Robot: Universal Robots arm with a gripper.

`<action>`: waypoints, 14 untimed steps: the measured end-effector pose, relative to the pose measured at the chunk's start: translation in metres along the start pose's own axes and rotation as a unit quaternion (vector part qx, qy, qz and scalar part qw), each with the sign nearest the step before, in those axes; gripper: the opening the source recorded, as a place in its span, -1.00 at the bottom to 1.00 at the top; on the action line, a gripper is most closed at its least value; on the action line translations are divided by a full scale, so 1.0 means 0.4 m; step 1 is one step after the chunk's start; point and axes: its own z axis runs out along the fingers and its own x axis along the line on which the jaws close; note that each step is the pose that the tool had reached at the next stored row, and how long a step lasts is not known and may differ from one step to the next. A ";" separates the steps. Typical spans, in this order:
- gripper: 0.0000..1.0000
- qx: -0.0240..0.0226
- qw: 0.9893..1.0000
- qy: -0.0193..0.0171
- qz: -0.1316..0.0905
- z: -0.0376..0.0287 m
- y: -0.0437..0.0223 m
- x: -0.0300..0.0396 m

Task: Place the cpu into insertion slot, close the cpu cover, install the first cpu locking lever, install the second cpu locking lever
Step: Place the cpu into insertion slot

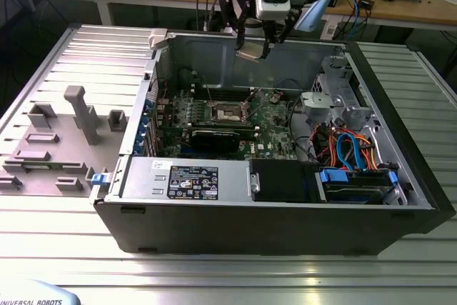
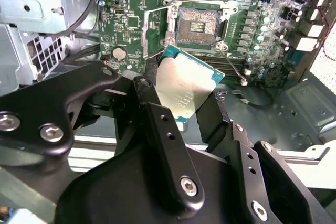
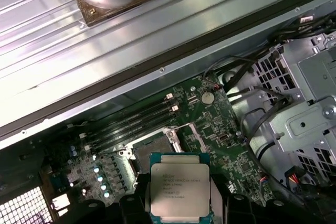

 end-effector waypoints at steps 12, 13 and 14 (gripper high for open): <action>0.08 0.000 1.000 -0.002 0.026 0.000 0.000 0.000; 0.08 0.000 1.000 -0.002 0.026 0.000 0.000 0.000; 0.08 0.000 1.000 -0.002 0.026 0.000 0.000 0.000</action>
